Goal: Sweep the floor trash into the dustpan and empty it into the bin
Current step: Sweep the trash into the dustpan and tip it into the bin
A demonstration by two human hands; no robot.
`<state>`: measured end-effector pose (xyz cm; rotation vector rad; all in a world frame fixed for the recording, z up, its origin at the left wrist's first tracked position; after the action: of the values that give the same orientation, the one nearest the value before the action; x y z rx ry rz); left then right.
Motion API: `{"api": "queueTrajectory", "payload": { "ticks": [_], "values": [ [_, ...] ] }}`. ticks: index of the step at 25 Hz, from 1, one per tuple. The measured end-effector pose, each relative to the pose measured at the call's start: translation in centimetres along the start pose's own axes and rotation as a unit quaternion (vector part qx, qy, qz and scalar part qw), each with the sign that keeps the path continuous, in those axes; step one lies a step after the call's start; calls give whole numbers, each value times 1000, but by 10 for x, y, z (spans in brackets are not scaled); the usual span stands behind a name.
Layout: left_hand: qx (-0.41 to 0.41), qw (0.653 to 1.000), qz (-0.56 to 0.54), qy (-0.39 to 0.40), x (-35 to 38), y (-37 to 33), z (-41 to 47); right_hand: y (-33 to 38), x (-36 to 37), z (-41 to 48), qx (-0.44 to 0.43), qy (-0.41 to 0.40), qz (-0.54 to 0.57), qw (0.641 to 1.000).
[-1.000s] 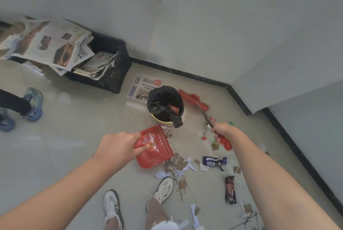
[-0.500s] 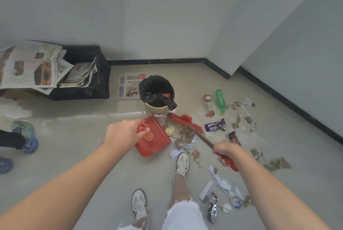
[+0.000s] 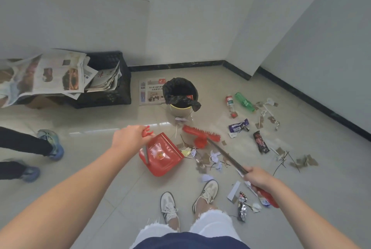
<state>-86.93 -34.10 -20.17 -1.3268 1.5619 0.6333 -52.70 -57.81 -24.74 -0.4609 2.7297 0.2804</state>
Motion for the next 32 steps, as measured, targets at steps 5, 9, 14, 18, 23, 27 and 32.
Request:
{"api": "queueTrajectory", "payload": {
  "ticks": [5, 9, 14, 18, 23, 27, 32],
  "values": [
    [2, 1000, 18, 3, -9, -11, -11, 39, -4, -4, -69, -30, -39, 996],
    [25, 998, 51, 6, 6, -16, -19, 89, 19, 13, -103, -30, -70, 992],
    [26, 998, 55, 12, 28, 13, -26, 142, 59, 52, -124, -52, -126, 983],
    [26, 996, 81, 15, 36, 30, -22, 118, 71, 67, -85, -65, -171, 979],
    [64, 990, 119, 50, 37, 44, -19, 29, 53, 70, -47, -91, -278, 955],
    [76, 990, 111, 47, 32, 35, -20, -26, 36, 44, 1, -81, -292, 953],
    [96, 986, 128, 48, 21, 21, -22, -49, 18, 10, 26, -65, -185, 980]
  ]
}}
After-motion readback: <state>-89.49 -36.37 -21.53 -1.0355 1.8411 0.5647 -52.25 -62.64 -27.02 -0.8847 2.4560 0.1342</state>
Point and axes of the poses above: each hand's wrist, its own z-axis towards the middle knuckle, its own x-axis out of the palm, y = z × x, the point moved 1 cm from there along z, towards the middle knuckle, and after that the axes turned 2 degrees about x, right-handed, at the moved point
